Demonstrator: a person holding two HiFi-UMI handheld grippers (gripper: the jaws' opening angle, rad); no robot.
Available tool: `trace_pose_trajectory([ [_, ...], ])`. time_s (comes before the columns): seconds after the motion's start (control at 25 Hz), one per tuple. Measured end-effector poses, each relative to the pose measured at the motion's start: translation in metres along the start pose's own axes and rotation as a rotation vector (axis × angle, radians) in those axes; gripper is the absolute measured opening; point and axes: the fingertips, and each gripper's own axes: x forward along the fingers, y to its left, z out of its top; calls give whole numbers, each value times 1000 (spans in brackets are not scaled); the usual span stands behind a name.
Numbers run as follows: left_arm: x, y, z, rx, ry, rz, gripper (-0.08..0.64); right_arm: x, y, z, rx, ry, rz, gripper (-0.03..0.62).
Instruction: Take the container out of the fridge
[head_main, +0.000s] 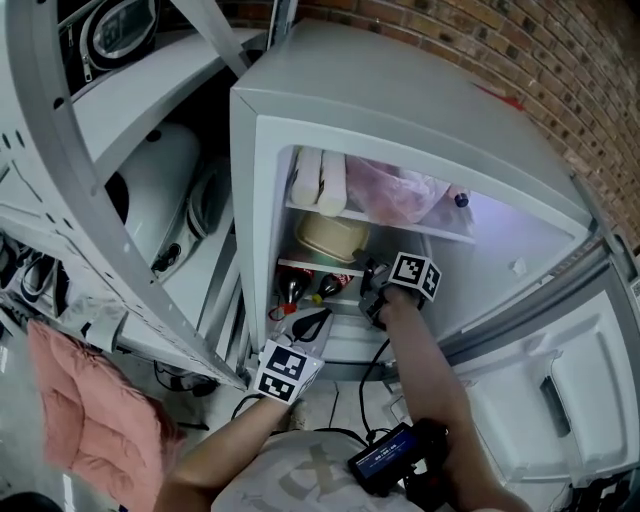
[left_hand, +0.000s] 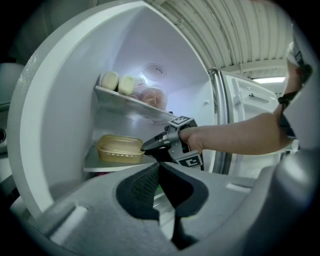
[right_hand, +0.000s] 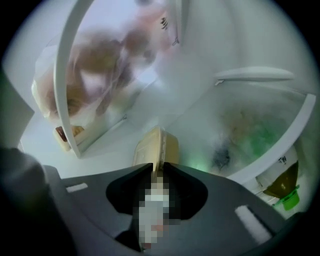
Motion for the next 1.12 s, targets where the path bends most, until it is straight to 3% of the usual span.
trace_pose_trajectory([
  [0.52, -28, -30, -10, 25, 21, -22, 0, -47, -2, -27, 97, -76, 67, 41],
  [1.12, -90, -72, -43, 31, 40, -20, 0, -123, -9, -98, 84, -61, 48, 41],
])
